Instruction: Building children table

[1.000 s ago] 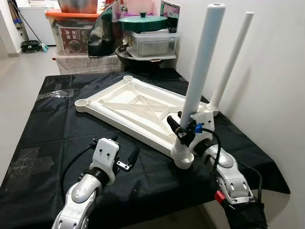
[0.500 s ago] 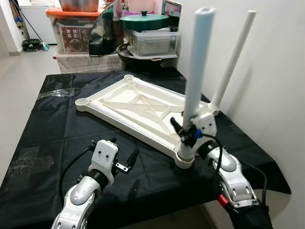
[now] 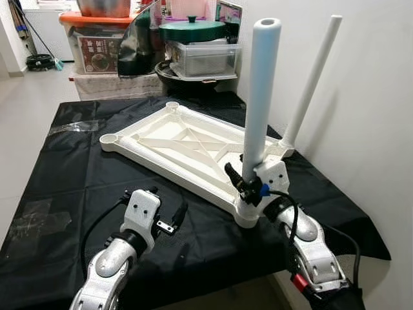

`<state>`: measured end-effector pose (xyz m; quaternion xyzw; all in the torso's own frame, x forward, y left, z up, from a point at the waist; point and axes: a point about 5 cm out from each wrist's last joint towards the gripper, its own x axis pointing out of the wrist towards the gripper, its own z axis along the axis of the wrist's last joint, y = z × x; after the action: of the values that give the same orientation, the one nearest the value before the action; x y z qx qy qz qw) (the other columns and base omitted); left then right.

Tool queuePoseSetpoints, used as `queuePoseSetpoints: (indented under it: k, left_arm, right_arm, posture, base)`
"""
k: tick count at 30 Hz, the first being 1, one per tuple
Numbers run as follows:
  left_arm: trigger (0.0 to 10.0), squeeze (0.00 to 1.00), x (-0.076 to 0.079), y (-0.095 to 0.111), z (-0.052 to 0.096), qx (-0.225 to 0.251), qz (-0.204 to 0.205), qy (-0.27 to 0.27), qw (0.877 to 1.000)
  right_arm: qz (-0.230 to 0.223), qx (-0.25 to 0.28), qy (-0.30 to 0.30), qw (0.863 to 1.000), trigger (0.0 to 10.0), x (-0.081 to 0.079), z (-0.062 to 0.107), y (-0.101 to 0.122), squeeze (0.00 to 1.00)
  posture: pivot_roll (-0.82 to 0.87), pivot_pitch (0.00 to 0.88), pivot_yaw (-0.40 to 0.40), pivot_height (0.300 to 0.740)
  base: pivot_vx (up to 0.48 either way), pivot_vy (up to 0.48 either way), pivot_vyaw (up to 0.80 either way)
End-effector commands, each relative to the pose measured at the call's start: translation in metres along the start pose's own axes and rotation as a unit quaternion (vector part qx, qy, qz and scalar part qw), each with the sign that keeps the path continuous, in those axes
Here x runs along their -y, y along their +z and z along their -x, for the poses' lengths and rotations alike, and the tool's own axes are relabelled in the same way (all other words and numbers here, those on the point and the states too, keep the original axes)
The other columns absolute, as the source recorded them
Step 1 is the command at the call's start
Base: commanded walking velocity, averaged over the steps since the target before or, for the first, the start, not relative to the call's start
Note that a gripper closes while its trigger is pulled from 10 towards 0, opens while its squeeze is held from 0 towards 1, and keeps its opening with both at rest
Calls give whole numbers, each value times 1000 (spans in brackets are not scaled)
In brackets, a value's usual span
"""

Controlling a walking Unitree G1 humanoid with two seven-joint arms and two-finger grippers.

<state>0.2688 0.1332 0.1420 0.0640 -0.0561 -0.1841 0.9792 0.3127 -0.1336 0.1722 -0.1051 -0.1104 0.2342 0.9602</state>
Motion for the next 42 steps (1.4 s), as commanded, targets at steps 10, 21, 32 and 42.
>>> queuePoseSetpoints:
  k: [10, 21, 32, 42]
  left_arm:
    - [10000, 0, -2, -3, -1, -3, -9, -5, 1000]
    - [10000, 0, -3, -2, -1, -3, -11, -6, 1000]
    - [10000, 0, -2, -4, -1, -6, -10, -8, 1000]
    - [10000, 0, -1, -4, -2, -7, -10, -7, 1000]
  right_arm:
    - [7, -22, -11, 1000, 10000, -1, 1, -13, 0]
    - [-2, -25, -16, 1000, 10000, -4, 0, -16, 0]
    - [-93, -30, 17, 995, 10000, -27, 5, -16, 0]
    - [-116, -36, 38, 992, 10000, -34, 8, -17, 0]
  posture:
    - [83, 0, -62, 740]
    - [88, 0, -61, 740]
    - [82, 0, -57, 740]
    - [77, 0, -65, 740]
  base:
    - [0, 0, 0]
    - [0, 0, 0]
    - [0, 0, 0]
    - [0, 0, 0]
